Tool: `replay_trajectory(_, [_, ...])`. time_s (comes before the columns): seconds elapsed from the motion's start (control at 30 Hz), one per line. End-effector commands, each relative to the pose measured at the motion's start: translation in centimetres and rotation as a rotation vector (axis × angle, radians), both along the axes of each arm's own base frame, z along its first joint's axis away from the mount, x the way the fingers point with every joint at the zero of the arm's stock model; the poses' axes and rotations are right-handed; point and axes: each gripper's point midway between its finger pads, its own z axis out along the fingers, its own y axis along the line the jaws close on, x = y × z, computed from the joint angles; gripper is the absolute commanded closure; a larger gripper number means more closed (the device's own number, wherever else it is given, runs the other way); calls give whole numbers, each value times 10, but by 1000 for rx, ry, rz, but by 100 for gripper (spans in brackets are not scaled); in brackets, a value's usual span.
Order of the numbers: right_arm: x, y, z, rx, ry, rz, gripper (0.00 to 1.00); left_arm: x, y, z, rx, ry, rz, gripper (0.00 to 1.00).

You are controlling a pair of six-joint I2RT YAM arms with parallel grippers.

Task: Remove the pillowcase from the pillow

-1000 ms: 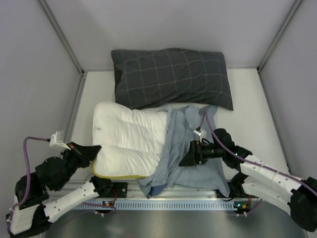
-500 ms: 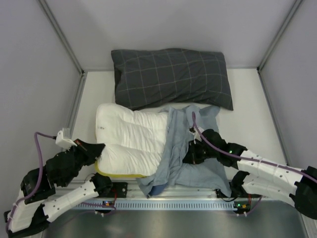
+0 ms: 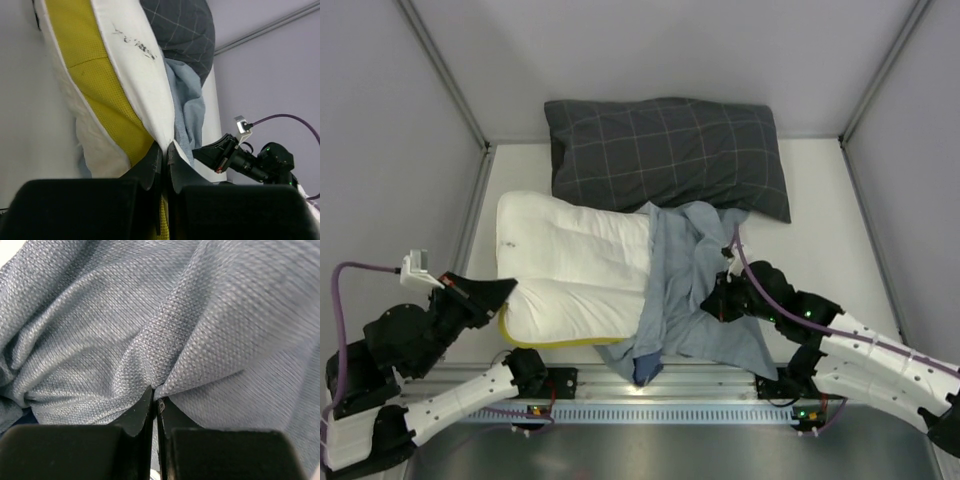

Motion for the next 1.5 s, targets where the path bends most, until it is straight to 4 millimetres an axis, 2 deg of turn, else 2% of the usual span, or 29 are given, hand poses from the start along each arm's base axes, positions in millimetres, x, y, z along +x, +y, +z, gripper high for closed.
replay_trajectory(0.0, [7,-12,19,-12,-59,-61,100,-4,22,60,-165,-138,54,100])
replay_trajectory(0.03, [6,-13,20,-10,-60,-62,100,-8,31,73,-200,-164,61,100])
replay_trajectory(0.13, [5,-19,21,-8,-67,-80,100,-20,52,92,-266,-220,81,100])
replay_trajectory(0.23, [10,-31,17,-41,-81,-133,100,-28,67,100,-307,-252,94,100])
replay_trajectory(0.43, [10,-38,15,-34,-50,-191,100,-32,77,102,-325,-271,108,100])
replay_trajectory(0.5, [7,-32,18,-23,-67,-138,100,-32,76,100,-325,-270,99,100])
replay_trajectory(0.53, [1,-19,25,25,-73,-56,100,-32,75,98,-314,-269,98,100])
replay_trajectory(0.57, [-2,-12,23,21,-86,8,77,-30,72,94,-302,-262,93,100])
replay_trajectory(0.6, [-13,0,25,56,-59,95,50,-29,70,92,-294,-257,93,100])
replay_trajectory(0.63, [-14,8,28,78,-59,124,26,-28,67,91,-285,-254,89,100])
replay_trajectory(0.67, [-14,16,23,64,-27,157,1,-23,60,85,-260,-237,87,100])
replay_trajectory(0.7, [-27,29,25,107,15,244,1,-21,54,82,-243,-226,77,100])
replay_trajectory(0.77, [-31,55,29,193,81,309,0,-13,41,74,-183,-200,65,100])
replay_trajectory(0.8, [-44,66,35,261,128,385,1,-10,31,66,-143,-183,41,100])
replay_trajectory(0.83, [-49,73,34,311,186,387,1,-7,22,60,-111,-166,25,100])
replay_trajectory(0.87, [-48,81,37,346,178,393,1,-5,17,56,-88,-156,14,100])
replay_trajectory(0.9, [-36,88,44,364,118,350,1,-2,12,47,-54,-143,7,100])
replay_trajectory(0.97, [-30,95,46,326,89,321,1,-1,10,38,-32,-135,0,100])
replay_trajectory(1.1, [-20,108,38,273,112,270,1,-4,10,23,-31,-130,-11,100])
replay_trajectory(1.17, [-18,119,31,240,138,263,1,-5,10,15,-42,-125,-15,100])
replay_trajectory(1.2, [-10,121,26,211,127,224,3,-6,9,13,-51,-123,-18,100])
replay_trajectory(1.23, [-12,119,14,154,153,210,4,-6,7,11,-51,-121,-25,100])
replay_trajectory(1.33, [6,124,2,42,130,126,14,-7,2,7,-43,-114,-51,100])
replay_trajectory(1.4, [18,117,-15,-39,119,52,37,-10,2,9,-57,-118,-64,100])
replay_trajectory(1.43, [23,115,-19,-61,116,25,55,-11,4,11,-66,-124,-64,100])
replay_trajectory(1.47, [24,108,-27,-102,125,0,88,-13,6,13,-73,-131,-65,100])
